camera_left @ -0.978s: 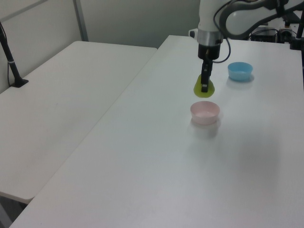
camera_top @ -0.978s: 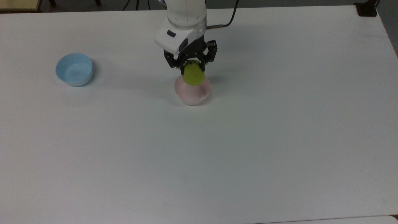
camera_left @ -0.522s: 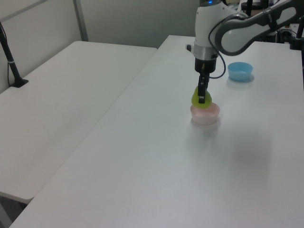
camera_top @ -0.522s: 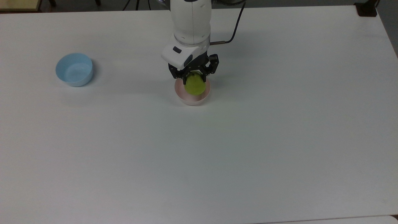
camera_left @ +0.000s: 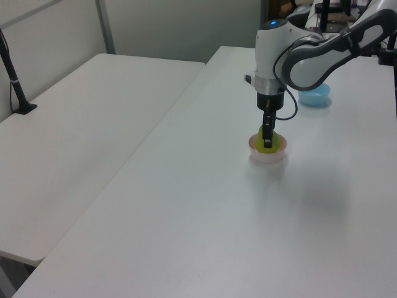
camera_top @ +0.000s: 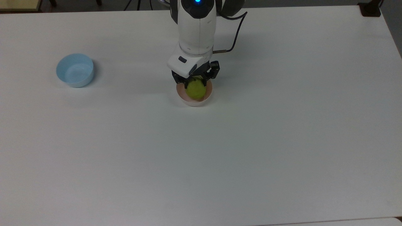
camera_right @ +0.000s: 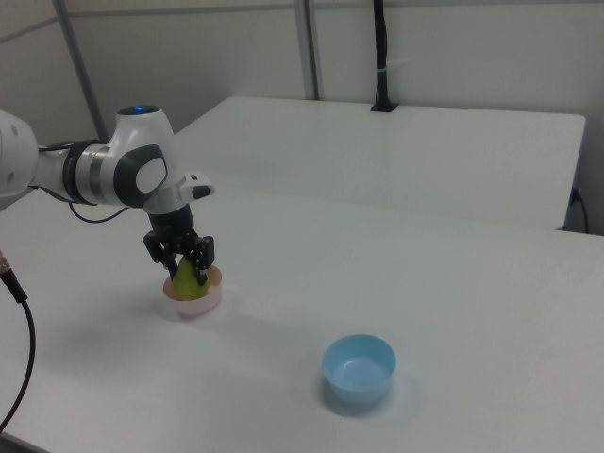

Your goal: Place the pear in the bowl

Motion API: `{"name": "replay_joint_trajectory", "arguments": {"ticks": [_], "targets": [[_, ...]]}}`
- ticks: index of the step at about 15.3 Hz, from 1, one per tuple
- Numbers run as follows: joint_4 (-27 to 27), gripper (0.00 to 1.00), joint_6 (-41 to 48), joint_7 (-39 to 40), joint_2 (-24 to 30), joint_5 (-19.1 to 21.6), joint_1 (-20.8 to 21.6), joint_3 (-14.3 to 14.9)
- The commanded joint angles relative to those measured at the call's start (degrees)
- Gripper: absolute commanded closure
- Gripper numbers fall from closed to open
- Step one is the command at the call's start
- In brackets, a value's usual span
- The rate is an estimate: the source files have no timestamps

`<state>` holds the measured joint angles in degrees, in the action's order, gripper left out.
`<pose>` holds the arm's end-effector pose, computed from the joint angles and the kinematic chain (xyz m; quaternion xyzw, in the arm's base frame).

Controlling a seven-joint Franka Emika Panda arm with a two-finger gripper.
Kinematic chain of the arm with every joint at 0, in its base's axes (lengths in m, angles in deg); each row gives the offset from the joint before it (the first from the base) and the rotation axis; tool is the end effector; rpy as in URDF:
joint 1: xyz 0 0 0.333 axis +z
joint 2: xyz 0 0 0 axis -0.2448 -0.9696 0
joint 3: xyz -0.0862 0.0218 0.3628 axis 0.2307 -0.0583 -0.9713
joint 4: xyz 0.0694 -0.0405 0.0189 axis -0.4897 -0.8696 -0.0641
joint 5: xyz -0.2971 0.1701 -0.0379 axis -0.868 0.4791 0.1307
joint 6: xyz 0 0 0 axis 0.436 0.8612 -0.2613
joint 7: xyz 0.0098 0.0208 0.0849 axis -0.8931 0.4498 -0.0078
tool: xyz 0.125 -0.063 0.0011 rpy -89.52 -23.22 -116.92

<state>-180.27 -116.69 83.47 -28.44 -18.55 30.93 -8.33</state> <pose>0.5712 0.1003 0.4049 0.9953 0.0955 -0.0051 0.0135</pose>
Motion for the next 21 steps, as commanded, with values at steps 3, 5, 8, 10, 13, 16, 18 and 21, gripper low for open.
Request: {"name": "replay_joint_trajectory", "arguments": {"ticks": [3,5,8,10,13,16,18,21], "targets": [[-0.8,0.00,-1.5,-4.8,0.5,-1.2,0.6,0.3],[-0.5,0.00,-1.2,-5.8,0.6,-1.2,0.6,0.3],[0.2,0.00,-0.3,-7.2,1.2,-1.2,0.7,0.3],[3.7,0.00,4.7,-9.7,1.4,-1.2,0.5,0.3],[12.8,0.00,15.6,-10.2,1.7,-1.1,-0.5,0.3],[19.0,0.00,24.4,-10.2,3.8,-0.4,-2.3,0.3],[19.9,0.00,27.7,-10.1,6.0,-0.3,-2.8,-0.3],[19.9,0.00,30.7,-9.7,10.8,0.4,-10.5,-6.2]]}}
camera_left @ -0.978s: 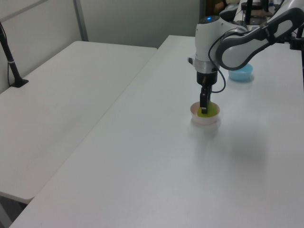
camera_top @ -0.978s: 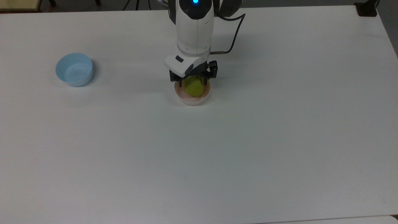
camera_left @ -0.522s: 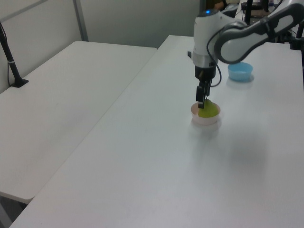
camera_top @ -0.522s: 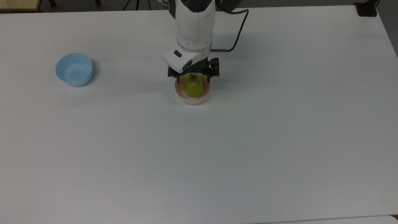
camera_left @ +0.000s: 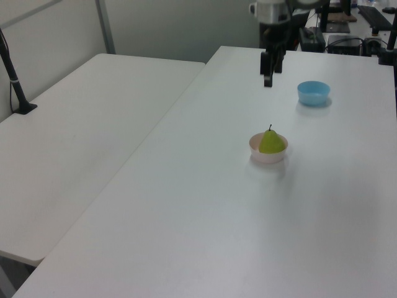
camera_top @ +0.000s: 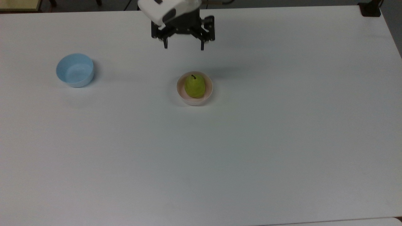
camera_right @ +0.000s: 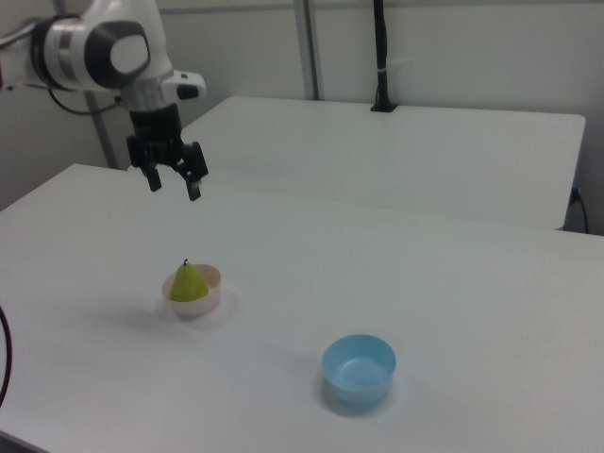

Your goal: Place the pear in the bowl

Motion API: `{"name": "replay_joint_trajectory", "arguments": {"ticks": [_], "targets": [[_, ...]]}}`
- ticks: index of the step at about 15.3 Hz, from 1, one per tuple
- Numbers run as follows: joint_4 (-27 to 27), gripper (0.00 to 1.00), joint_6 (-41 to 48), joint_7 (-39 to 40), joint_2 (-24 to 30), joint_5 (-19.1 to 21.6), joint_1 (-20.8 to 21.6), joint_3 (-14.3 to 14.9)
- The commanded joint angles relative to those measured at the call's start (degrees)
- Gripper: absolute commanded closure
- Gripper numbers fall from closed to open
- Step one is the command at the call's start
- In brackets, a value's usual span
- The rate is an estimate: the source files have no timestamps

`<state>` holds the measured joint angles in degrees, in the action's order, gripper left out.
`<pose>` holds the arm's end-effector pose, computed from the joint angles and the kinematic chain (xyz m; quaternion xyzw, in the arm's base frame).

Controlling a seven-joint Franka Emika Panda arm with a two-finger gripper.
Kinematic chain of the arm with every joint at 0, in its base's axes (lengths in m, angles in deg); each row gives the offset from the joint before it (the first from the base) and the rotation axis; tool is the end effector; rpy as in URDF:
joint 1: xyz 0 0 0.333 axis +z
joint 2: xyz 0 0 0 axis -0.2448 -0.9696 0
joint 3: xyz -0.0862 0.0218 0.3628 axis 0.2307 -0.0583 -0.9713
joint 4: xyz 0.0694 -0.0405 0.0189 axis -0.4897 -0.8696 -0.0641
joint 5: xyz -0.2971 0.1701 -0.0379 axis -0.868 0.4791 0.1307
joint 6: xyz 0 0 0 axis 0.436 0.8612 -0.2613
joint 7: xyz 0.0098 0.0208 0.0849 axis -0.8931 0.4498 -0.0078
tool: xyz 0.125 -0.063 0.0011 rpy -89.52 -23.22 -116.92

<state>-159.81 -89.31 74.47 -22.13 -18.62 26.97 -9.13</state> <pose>0.5594 0.0672 0.5782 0.9999 -0.0102 -0.0112 0.0066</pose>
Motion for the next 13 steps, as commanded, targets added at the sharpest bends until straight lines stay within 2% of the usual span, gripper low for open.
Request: {"name": "replay_joint_trajectory", "arguments": {"ticks": [1,4,7,13], "targets": [[-0.6,0.00,4.5,-0.7,5.9,0.5,-7.6,-5.8],[-3.5,0.00,5.7,3.9,10.7,0.6,-8.7,-5.6],[-4.7,0.00,5.1,12.2,12.1,3.7,-13.6,-7.0],[-4.4,0.00,3.2,12.6,11.4,3.6,-13.5,-7.7]]}}
